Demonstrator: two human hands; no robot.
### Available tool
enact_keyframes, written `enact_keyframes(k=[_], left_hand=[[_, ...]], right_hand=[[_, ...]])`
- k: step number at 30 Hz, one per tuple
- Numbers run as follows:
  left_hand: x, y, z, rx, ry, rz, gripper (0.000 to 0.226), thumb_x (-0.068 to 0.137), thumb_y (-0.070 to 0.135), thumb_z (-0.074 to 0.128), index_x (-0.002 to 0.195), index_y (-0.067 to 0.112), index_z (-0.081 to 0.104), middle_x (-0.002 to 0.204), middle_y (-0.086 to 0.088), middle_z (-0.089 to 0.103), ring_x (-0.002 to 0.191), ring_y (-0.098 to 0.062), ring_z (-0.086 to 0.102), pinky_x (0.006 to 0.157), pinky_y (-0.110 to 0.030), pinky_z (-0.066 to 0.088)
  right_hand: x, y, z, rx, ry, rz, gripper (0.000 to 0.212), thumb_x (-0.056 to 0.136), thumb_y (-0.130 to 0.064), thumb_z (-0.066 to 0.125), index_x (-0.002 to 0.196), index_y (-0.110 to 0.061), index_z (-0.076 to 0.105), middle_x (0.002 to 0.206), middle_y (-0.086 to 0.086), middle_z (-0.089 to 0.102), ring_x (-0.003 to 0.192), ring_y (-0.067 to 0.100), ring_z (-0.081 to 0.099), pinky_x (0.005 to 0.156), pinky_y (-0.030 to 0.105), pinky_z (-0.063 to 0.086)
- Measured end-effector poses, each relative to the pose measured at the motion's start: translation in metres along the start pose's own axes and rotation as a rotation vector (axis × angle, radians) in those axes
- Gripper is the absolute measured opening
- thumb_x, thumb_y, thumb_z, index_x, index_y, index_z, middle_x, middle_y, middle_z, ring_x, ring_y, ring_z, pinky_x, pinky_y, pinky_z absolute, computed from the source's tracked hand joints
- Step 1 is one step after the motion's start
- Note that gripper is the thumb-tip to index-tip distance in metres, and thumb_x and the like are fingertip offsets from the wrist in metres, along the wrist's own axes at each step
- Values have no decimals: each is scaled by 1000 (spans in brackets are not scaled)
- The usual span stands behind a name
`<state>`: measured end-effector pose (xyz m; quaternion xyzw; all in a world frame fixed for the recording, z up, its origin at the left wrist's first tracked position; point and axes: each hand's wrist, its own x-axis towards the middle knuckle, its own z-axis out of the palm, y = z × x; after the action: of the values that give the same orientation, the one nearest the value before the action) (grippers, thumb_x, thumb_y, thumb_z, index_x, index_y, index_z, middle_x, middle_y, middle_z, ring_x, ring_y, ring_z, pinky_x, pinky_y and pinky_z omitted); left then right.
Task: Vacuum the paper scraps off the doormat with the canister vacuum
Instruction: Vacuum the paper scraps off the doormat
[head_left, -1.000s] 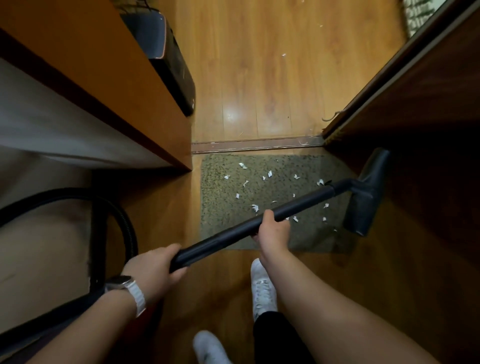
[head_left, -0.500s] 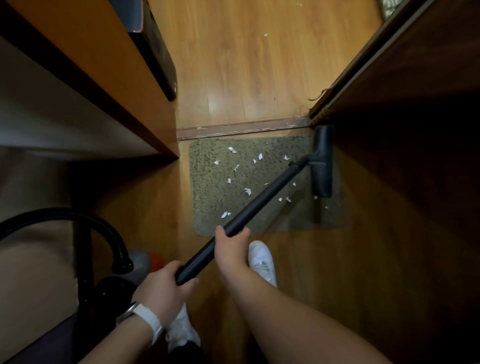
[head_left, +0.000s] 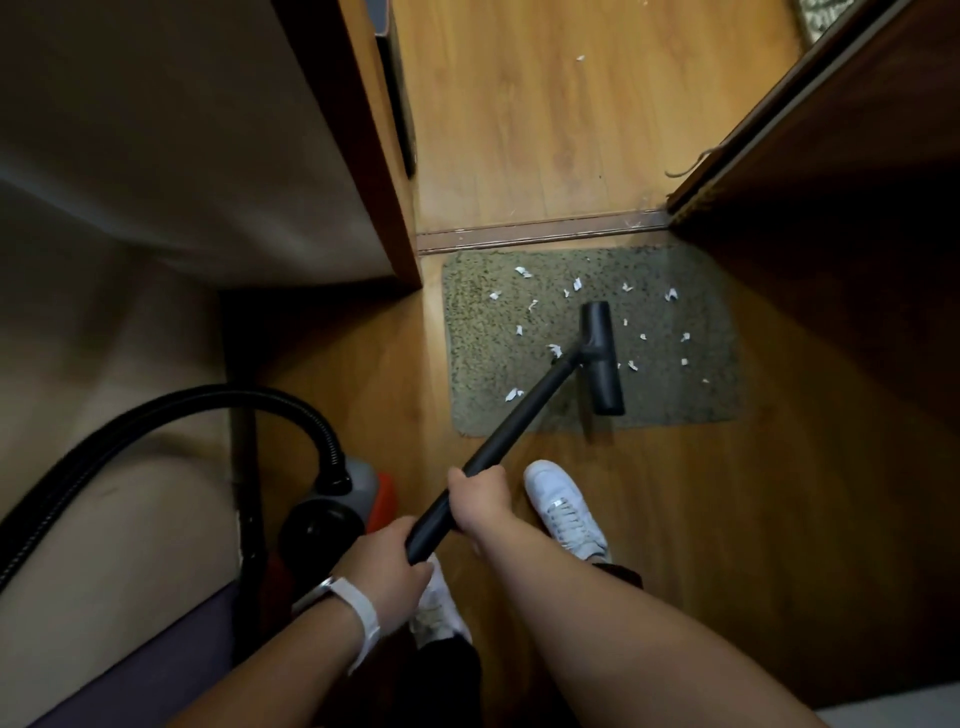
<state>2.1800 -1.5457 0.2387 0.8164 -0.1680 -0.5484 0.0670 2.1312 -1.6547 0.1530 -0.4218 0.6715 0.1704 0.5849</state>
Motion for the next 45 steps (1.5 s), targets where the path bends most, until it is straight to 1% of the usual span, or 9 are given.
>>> enact_keyframes(k=[4,10,14,20,26,29,35,40,45], left_hand=[[-11,-28,-15,-39,13,-21,21,83,29,61,92,44,49,83,8,65,75,-11,63,74,-32,54],[-15,-61,-31,-129,74,-32,26,86,32,60,76,48,43,80,13,60,69,-2,55,68,-25,49],[-17,-80,-37,-123,74,-61,24,88,30,60,111,34,56,82,15,57,83,-15,62,78,-31,52],[-15,-88,-38,-72,37,-103,43,92,32,58,133,26,47,122,-1,63,111,-21,60,87,-26,47],[3,-81,-31,-38,-4,-83,52,92,33,57,141,29,40,133,1,57,122,-20,54,96,-27,44],[13,-73,-30,-2,-12,-65,48,90,35,58,135,35,44,126,4,60,117,-19,57,95,-29,47],[36,-50,-44,17,-28,-3,23,85,33,60,108,32,60,87,7,66,79,-12,62,72,-29,51],[50,-26,-53,30,-49,25,14,84,31,60,98,34,62,78,7,65,74,-11,62,63,-27,47],[49,-20,-55,110,-3,-12,21,84,40,59,102,30,59,92,3,64,85,-17,61,78,-36,54]], right_hand=[[-12,5,32,-21,-54,23,42,94,-27,58,125,-4,44,113,16,62,100,34,66,87,51,59],[-18,-6,66,-94,-103,-38,27,98,-24,55,116,-5,47,97,9,58,81,23,60,46,24,40],[-20,-5,94,-79,-147,23,31,96,-27,57,118,-6,49,111,15,63,96,30,66,47,27,48],[-10,12,114,-149,-239,42,20,93,-29,55,97,-11,61,107,12,67,91,24,65,85,42,59],[8,7,100,5,-238,149,29,98,-24,51,115,-1,54,99,12,62,90,28,65,43,23,44],[12,0,88,35,-249,161,16,98,-19,48,96,-3,51,77,9,54,68,24,58,42,22,44],[18,-18,66,124,-208,151,23,99,-19,47,111,1,53,81,13,54,65,26,58,35,20,43],[20,-29,53,207,-150,143,26,98,-19,54,118,-5,46,90,11,57,72,24,61,46,28,51],[17,-22,63,122,-77,104,46,92,-21,59,128,-3,37,115,20,59,97,37,65,76,43,60]])
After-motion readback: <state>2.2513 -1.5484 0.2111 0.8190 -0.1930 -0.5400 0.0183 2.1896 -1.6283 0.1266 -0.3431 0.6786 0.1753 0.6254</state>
